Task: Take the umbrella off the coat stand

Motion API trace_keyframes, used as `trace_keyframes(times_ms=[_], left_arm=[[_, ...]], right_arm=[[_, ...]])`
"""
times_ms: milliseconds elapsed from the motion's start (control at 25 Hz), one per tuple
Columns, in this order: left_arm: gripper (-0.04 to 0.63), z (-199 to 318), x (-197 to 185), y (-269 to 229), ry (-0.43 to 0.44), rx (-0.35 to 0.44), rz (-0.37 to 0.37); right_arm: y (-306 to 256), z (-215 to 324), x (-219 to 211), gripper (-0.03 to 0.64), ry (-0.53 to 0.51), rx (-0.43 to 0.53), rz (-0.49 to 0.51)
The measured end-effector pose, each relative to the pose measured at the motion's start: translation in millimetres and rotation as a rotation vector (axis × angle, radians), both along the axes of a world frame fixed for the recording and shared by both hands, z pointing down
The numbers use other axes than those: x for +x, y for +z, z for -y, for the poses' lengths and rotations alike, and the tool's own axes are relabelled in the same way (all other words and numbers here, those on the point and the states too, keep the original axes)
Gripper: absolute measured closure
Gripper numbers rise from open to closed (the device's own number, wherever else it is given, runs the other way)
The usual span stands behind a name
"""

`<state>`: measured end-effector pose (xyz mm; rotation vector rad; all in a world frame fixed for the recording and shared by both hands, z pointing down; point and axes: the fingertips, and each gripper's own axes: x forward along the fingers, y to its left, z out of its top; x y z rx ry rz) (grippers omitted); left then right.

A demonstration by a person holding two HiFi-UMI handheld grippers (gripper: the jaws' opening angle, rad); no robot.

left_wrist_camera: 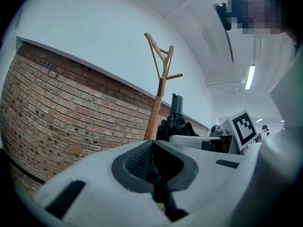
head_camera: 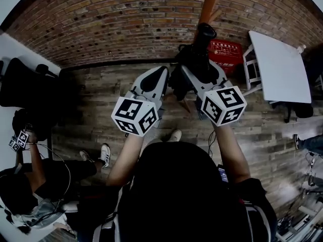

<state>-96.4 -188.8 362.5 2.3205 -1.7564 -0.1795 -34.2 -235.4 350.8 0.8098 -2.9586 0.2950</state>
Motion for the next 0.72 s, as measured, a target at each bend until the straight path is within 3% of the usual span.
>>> trace_keyframes(times_ms=[400, 720], left_arm=[[0.577, -48, -4, 17, -0.042, -0.015, 0.003], [0.577, -89, 14, 6, -0.036, -0.018, -0.006]], right_arm=[[11, -38, 4, 0.357, -0.024, -0.002, 0.007], [5, -84, 24, 0.357, -0.015, -0.001, -0.021]])
